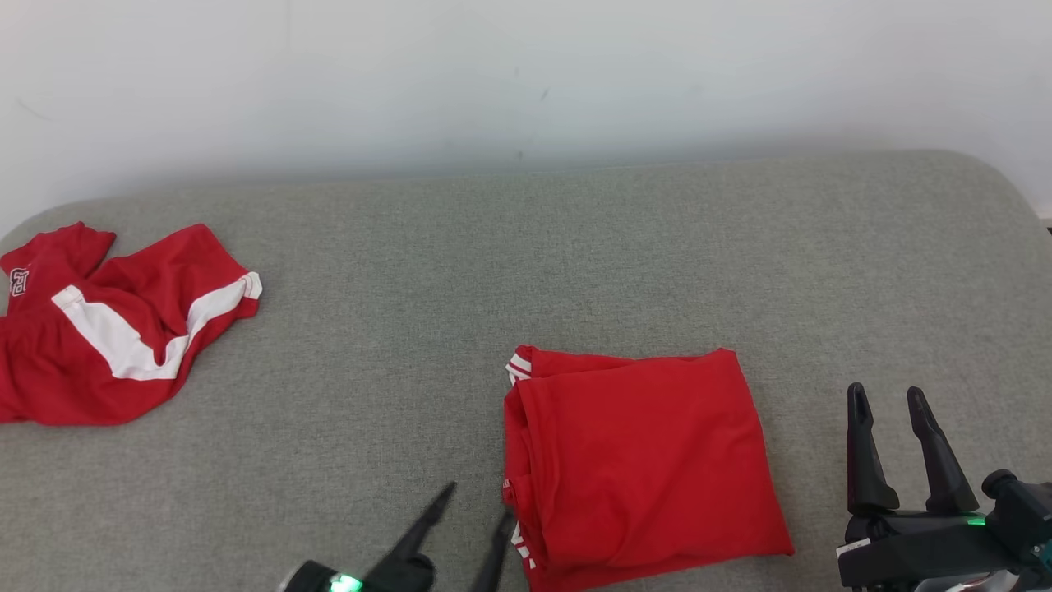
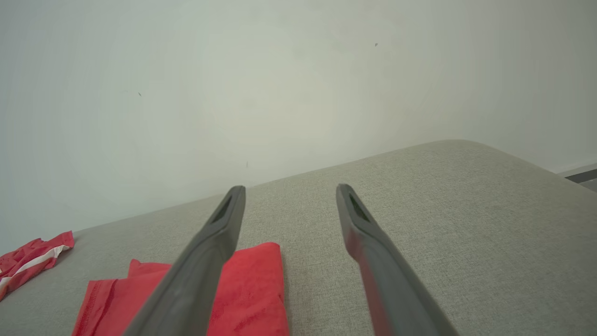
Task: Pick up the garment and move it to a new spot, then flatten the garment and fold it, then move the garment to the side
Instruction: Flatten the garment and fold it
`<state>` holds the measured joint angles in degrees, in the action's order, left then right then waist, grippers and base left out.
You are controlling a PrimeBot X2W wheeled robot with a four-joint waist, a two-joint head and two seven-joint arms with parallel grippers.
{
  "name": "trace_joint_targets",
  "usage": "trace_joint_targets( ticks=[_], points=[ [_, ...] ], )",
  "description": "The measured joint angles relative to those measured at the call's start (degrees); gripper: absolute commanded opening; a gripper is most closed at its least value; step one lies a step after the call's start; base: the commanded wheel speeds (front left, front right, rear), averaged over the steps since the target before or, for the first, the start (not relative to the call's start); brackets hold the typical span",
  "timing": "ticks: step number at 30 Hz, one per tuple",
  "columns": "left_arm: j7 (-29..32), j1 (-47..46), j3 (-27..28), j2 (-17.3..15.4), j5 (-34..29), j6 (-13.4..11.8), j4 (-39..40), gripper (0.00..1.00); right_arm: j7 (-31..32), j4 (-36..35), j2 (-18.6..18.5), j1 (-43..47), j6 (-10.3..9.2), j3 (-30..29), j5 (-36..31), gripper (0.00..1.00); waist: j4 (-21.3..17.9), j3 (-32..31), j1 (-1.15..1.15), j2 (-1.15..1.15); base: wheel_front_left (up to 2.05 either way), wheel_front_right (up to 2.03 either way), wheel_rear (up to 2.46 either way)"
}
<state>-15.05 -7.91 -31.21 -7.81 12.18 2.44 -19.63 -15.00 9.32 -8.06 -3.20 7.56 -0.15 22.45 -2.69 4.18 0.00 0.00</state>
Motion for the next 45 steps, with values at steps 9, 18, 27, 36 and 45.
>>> trace_joint_targets(
  ticks=[9, 18, 27, 36, 45],
  points=[
    [0.0, 2.6, 12.32, -1.78, -0.02, -3.76, 8.81, 1.0, 0.0, -0.41, 0.02, 0.3, 0.0, -0.13, -0.3, 1.0, 1.47, -0.79, 0.0, 0.0, 0.0, 0.0, 0.0],
    [0.0, 4.4, 23.2, -2.56, -0.14, -4.74, 11.35, 1.0, 0.0, -0.19, -0.22, 0.71, 0.0, 0.79, -0.89, 1.0, 2.53, -2.04, 0.0, 0.0, 0.0, 0.0, 0.0],
    [0.0, 6.35, 29.04, -1.71, 0.02, -1.93, 9.99, 1.0, 0.0, 0.34, -0.32, 1.74, 0.0, 2.6, -1.48, 1.0, 3.13, -3.74, 0.0, 0.0, 0.0, 0.0, 0.0],
    [0.0, 7.67, 30.86, -0.73, -0.52, 1.27, 8.5, 1.0, 0.0, 1.6, -0.77, 2.69, 0.0, 3.23, -1.63, 1.0, 3.87, -5.05, 0.0, 0.0, 0.0, 0.0, 0.0],
    [0.0, 8.83, 31.18, -0.52, -1.34, 3.14, 9.54, 1.0, 0.75, 2.35, -0.81, 3.6, 0.0, 3.33, -2.01, 1.0, 4.35, -5.76, -0.01, 0.0, 0.0, 0.0, 0.0]
  ],
)
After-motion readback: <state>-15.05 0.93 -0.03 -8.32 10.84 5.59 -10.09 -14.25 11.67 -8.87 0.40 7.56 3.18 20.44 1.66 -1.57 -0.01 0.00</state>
